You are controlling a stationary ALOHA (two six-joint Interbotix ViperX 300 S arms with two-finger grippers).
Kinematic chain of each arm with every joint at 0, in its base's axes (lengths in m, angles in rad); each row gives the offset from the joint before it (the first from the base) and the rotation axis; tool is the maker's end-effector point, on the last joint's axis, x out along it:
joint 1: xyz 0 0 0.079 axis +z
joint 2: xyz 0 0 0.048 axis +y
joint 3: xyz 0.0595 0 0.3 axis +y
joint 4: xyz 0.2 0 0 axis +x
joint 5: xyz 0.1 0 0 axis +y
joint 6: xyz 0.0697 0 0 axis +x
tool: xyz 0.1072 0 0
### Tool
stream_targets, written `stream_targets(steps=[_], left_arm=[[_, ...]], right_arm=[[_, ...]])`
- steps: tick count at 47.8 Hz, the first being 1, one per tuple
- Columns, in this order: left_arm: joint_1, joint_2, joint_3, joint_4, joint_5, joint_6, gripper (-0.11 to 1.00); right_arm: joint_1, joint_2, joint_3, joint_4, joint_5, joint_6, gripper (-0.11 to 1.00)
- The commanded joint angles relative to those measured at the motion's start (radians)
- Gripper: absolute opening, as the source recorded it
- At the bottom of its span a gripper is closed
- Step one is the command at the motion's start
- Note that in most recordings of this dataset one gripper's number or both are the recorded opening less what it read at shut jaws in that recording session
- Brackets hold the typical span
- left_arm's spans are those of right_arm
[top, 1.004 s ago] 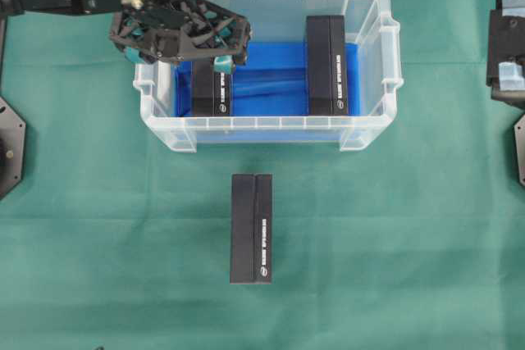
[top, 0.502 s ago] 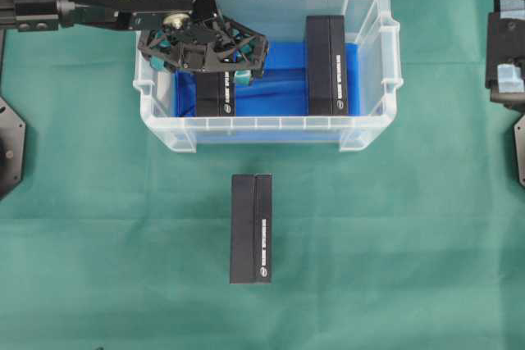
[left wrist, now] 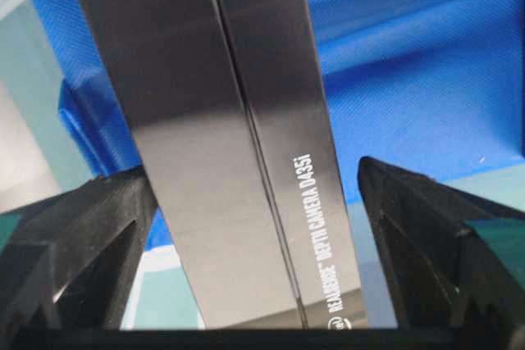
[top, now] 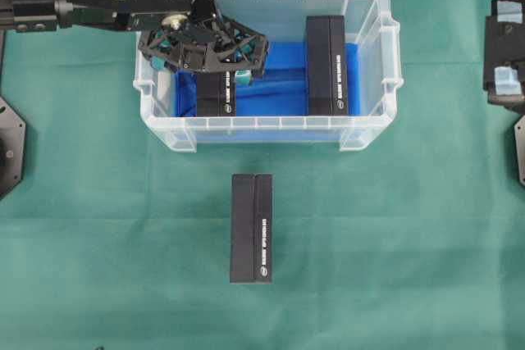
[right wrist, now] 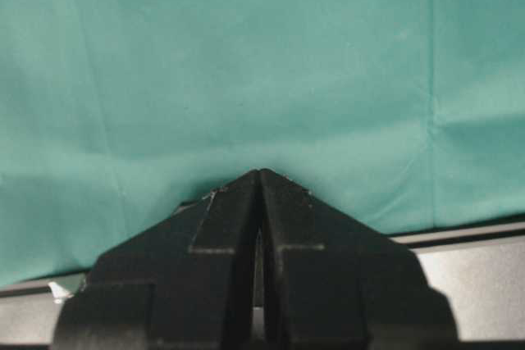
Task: Take the box out of the case with the left arm.
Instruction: 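Lower the left gripper around the left black box and close it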
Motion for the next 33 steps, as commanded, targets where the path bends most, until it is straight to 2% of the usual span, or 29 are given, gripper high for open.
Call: stream_targets(steps=[1,7,33], left_arm=[[0.0,0.003,0.003,-0.011,-0.018,-0.002,0.88],[-0.006,0.0,0.005,-0.017,-0.003,-0.012,0.63],[-0.017,-0.032,0.031,-0.017,0.043,-0.017,0.63]], right_arm=[[0.002,-0.002,-0.009,0.002,-0.005,0.0,-0.01],[0.002,-0.002,-0.008,0.002,-0.005,0.0,-0.01],[0.002,0.0,-0.008,0.002,-0.02,0.002,-0.01]])
